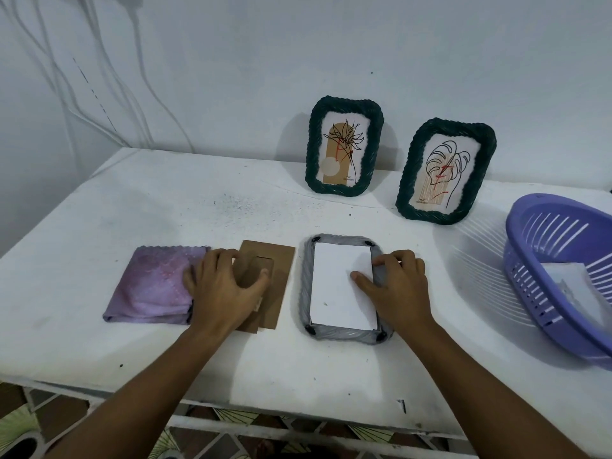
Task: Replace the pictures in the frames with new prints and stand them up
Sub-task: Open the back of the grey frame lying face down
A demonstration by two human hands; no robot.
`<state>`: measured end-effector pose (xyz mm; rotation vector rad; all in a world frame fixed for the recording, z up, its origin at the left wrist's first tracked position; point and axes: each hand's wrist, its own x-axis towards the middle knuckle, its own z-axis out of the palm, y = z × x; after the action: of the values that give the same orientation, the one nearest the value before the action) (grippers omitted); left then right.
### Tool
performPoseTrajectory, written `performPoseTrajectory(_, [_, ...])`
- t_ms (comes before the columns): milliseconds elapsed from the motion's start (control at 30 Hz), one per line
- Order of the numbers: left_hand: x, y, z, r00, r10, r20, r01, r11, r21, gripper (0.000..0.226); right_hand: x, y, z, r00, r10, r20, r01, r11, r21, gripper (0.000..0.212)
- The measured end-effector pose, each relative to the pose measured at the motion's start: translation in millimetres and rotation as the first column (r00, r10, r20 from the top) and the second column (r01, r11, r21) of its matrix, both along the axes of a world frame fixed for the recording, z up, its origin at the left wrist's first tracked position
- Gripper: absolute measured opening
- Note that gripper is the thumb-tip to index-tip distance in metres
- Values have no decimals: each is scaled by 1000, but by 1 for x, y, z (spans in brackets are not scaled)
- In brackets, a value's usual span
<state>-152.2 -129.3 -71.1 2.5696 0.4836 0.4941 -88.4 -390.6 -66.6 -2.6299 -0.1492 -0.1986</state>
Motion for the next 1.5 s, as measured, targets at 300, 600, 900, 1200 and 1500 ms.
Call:
performPoseTrajectory(300, [7, -12, 12, 979, -167, -118, 185, 968, 171, 66, -4, 3, -3, 999, -17, 50, 15, 999, 38, 50])
performPoseTrajectory(600, [33, -61, 15, 885, -439, -156, 455, 886, 86, 63, -6, 6, -11, 997, -11, 78, 9, 1000, 29, 42])
performPoseTrajectory(900, [40, -77, 15, 923, -318, -215, 357, 916, 180, 54, -4, 4, -15, 998, 9, 69, -11, 999, 34, 41])
performPoseTrajectory(1200, [37, -86, 18, 948, -284, -142, 301, 947, 113, 47, -2, 2, -17, 996, 40, 79, -43, 998, 47, 38])
performPoseTrajectory(1500, [36, -90, 23, 935, -354, 17, 350, 915, -203, 29, -2, 0, -10, 997, 74, 34, -76, 993, 92, 35])
